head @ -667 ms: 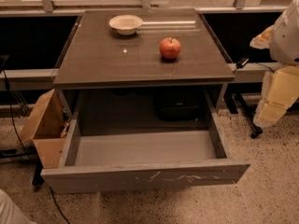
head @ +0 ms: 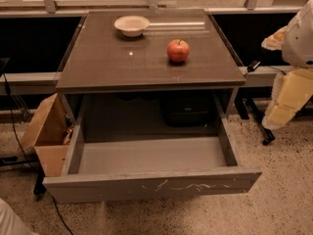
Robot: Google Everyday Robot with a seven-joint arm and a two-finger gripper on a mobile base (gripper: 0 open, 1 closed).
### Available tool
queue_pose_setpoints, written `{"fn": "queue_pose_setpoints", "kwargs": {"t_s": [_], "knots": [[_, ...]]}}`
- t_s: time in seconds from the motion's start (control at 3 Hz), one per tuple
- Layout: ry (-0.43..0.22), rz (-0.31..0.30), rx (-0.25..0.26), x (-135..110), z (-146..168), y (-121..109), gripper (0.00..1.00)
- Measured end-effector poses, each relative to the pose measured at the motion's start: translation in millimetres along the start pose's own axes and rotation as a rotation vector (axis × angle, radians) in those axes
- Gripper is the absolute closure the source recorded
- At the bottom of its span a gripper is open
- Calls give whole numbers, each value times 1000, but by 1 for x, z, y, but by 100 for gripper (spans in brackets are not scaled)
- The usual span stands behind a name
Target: Place apple into top drawer
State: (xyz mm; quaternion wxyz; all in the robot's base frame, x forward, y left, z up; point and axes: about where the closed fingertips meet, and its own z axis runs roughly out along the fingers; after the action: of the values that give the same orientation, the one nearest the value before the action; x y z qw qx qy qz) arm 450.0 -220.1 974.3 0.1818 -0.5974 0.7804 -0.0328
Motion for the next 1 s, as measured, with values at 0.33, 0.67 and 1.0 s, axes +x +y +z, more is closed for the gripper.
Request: {"fn": "queue_pose_setpoints", "kwargs": {"t_s": [0.33,0.67,1.0], "knots": [[-149,84,25,14,36,-40,0],[-323,197,31,20,79,-81,0],[-324,197,31,20,80,-82,0]]}}
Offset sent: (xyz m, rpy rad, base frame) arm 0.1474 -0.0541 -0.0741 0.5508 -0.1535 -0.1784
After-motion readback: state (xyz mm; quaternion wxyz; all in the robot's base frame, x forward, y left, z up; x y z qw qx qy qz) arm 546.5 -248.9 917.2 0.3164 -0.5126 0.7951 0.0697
